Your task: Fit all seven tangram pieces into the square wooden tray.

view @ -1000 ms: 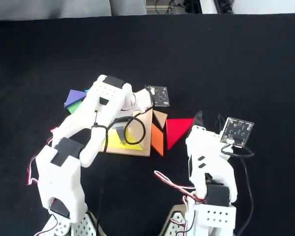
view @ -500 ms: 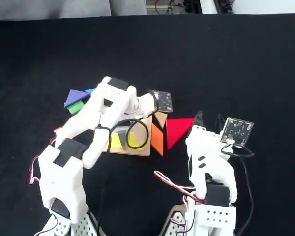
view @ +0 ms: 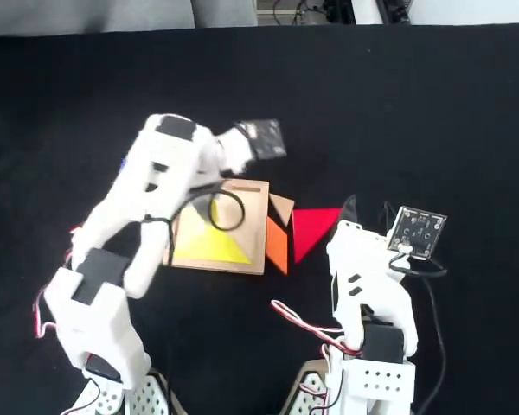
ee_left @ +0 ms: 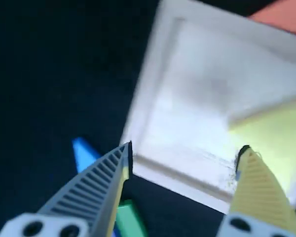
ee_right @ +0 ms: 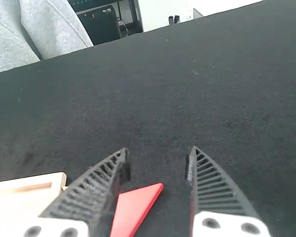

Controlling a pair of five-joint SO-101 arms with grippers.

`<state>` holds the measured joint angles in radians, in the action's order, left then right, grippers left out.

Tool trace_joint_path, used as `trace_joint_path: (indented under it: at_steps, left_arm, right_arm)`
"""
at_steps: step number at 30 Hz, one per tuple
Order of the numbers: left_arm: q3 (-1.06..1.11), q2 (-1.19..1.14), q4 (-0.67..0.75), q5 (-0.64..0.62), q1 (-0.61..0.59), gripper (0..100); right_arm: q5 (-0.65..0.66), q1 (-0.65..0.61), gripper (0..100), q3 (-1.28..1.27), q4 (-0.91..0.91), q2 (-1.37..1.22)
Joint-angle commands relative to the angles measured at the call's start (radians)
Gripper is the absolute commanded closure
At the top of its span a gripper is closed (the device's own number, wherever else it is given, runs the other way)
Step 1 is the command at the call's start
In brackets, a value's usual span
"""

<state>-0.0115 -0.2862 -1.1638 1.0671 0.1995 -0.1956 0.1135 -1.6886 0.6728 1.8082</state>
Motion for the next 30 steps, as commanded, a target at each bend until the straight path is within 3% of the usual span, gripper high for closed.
trace_joint_path:
  at_steps: [1, 7, 11, 17, 30]
  left_arm:
    - [0.031, 0.025, 0.230, -0.071, -0.073, 66]
    - [0.065, -0.066, 0.400, -0.109, -0.097, 66]
    - [-0.004, -0.104, 0.387, -0.138, -0.120, 66]
    - [-0.133, -0.086, 0.336, -0.328, -0.157, 66]
    - [-0.088, -0.150, 0.423, -0.325, -0.139, 66]
  right_arm:
    - [-0.005, 0.011, 80.4, 0.004, -0.026, 0.085]
    - [-0.005, 0.011, 80.4, 0.004, -0.025, 0.085]
    - [-0.005, 0.011, 80.4, 0.004, -0.025, 0.085]
    - [-0.005, 0.009, 80.4, 0.004, -0.026, 0.085]
    - [-0.005, 0.009, 80.4, 0.004, -0.025, 0.085]
